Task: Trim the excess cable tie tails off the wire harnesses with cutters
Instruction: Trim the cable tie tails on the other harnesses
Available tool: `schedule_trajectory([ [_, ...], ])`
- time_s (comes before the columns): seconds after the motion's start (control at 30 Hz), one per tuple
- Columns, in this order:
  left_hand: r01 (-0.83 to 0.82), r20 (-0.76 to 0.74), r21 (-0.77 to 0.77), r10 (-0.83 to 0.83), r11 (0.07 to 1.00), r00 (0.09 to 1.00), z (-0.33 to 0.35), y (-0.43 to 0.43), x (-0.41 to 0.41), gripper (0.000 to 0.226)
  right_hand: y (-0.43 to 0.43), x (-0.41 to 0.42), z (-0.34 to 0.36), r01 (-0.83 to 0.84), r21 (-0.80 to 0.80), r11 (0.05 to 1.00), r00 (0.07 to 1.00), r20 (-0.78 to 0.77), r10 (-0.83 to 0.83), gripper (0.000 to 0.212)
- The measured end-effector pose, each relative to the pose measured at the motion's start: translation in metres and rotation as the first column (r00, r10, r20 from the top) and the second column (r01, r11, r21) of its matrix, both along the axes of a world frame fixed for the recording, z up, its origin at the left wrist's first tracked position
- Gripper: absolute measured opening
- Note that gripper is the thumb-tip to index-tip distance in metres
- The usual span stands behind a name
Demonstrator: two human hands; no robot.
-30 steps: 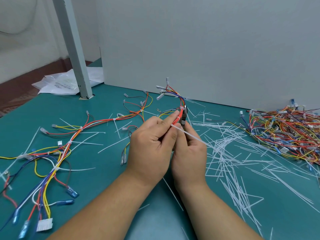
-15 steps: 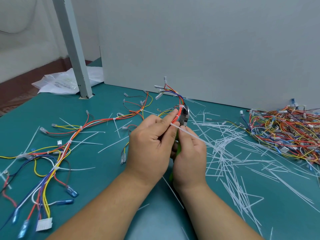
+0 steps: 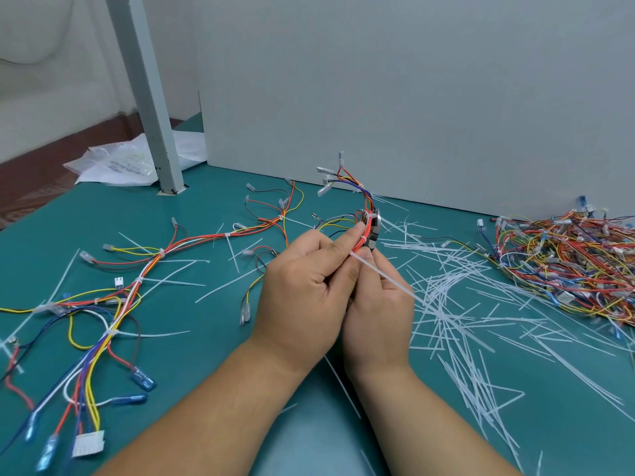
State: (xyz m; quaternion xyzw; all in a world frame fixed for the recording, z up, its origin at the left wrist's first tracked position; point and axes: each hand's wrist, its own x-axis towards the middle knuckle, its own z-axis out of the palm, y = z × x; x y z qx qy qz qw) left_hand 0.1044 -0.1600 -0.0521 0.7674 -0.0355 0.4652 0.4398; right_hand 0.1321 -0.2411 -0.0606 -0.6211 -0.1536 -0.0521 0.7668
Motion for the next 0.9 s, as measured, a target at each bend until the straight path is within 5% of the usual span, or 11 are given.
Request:
schedule_trajectory([
  [0.9, -0.004, -0.015, -0.002, 0.004, 1.000, 1.000, 0.0013, -0.0018, -0.0012, 0.032, 0.0003, 0.0031, -0.0002, 0.033, 0.023, 0.999, 0.999, -0.018, -0.032, 0.030],
])
